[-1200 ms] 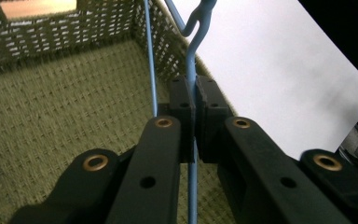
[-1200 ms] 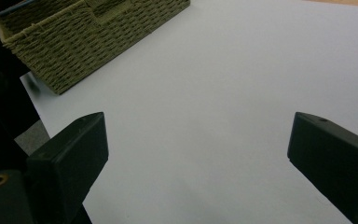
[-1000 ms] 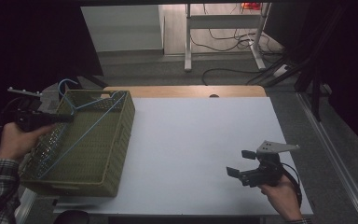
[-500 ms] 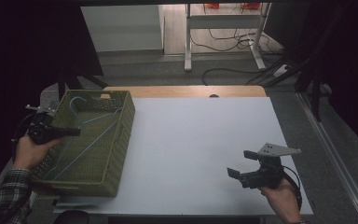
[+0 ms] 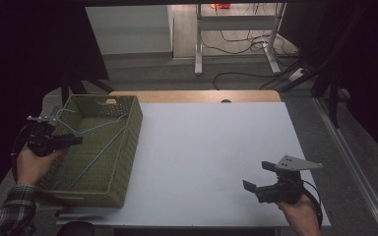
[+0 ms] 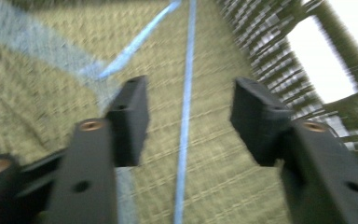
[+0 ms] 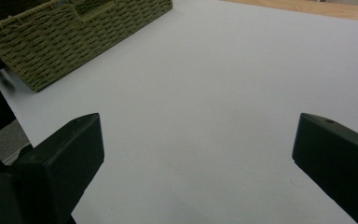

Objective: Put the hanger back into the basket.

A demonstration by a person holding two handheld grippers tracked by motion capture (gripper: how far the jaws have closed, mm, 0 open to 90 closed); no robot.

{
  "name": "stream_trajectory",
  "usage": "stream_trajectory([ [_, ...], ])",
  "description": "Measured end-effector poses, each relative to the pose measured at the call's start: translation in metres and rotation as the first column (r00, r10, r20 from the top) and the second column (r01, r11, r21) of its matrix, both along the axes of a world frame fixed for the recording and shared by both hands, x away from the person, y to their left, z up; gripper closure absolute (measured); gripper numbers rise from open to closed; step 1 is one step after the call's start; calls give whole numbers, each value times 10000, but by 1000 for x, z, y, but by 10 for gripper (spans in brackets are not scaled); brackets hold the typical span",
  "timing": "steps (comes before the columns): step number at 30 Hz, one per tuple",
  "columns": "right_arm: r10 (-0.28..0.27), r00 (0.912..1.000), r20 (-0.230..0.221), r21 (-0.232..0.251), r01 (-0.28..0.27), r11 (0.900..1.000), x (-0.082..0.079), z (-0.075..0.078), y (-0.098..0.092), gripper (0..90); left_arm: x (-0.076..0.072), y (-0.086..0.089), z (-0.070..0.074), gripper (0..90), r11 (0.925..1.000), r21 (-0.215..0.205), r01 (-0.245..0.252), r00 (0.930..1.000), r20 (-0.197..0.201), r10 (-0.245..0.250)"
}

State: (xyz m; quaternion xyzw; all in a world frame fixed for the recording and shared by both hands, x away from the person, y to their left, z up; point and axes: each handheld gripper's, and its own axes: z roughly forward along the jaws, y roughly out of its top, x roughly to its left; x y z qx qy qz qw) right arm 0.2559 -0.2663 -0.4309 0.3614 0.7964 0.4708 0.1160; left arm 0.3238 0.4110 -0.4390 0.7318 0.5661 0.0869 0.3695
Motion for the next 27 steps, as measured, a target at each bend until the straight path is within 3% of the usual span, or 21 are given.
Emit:
stream_trajectory([
  [4, -36, 10000, 35, -30, 37, 10000, -3, 1, 0, 2, -17, -16, 14, 300, 9966, -333, 754, 9916, 1075, -715],
  [7, -35, 10000, 81, -90, 35, 10000, -6, 3, 0, 3, -31, -33, 24, 201, 9903, -320, 1349, 9773, 1693, -1276],
  [11, -92, 10000, 32, -168, 93, 9998, -11, 6, 0, 4, -49, -57, 31, 140, 9747, -401, 2201, 9525, 2246, -2058],
  [15, -127, 9999, 39, -178, 128, 9998, -16, 8, 0, 0, -67, -82, 28, 75, 9584, -429, 2823, 9304, 2558, -2626],
  [17, -114, 9999, 49, -270, 115, 9996, -18, 9, 0, 0, -75, -93, 25, 67, 9581, -390, 2839, 9270, 2665, -2638],
  [19, -142, 9999, 90, -380, 145, 9992, -20, 8, 0, 0, -83, -104, 21, 56, 9480, -617, 3122, 9180, 2764, -2843],
  [22, -315, 9995, 52, -467, 317, 9984, -24, 5, -2, 0, -92, -116, 13, 43, 9447, -489, 3243, 9099, 2890, -2974],
  [24, -428, 9991, 32, -584, 429, 9974, -25, 2, -4, 0, -96, -125, 8, 28, 9474, -70, 3199, 9072, 2906, -3041],
  [27, -568, 9983, 103, -893, 575, 9943, -26, -3, -6, 0, -103, -136, 1, 22, 9459, 365, 3224, 9004, 2965, -3183],
])
